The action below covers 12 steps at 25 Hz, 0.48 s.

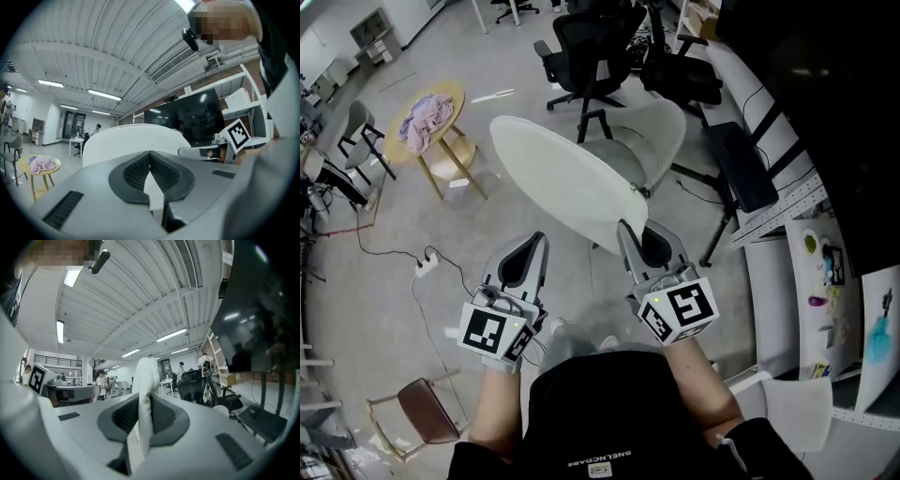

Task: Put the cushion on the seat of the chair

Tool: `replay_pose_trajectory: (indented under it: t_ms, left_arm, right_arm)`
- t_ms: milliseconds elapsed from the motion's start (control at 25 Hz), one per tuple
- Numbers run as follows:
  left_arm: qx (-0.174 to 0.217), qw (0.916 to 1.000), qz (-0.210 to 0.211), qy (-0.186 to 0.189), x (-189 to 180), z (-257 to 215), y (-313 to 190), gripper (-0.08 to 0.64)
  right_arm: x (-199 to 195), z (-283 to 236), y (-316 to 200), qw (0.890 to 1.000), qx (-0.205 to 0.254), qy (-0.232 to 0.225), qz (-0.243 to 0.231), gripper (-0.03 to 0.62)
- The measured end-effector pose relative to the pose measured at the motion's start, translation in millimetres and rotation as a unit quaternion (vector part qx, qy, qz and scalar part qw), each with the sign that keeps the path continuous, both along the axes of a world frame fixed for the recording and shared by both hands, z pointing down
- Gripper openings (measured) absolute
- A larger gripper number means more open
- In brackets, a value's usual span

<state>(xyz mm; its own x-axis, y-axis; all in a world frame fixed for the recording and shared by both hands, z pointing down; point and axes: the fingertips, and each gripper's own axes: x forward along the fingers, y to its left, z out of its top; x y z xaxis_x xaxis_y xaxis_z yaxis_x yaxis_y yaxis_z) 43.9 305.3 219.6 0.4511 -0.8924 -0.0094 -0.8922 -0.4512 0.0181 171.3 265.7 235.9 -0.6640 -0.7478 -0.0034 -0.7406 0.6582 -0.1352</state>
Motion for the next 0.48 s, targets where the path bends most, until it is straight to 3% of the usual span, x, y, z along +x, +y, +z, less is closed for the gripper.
replay_pose_trajectory:
  t_ms: [240, 480]
  left_arm:
    - [-0.002, 0.9998, 0.0, 0.022, -0.3, 1.2, -9.5, 0.012]
    - [-0.01, 0.9998, 0.005, 0.016, -6.0, 14.3, -27.7, 0.012]
  right_arm:
    - [10.6, 9.2, -11.1, 1.0, -0.006, 0.012, 0.004, 0.051]
    - [2.7, 15.9, -30.1, 1.0, -0.015, 0.009, 0.007, 0.051]
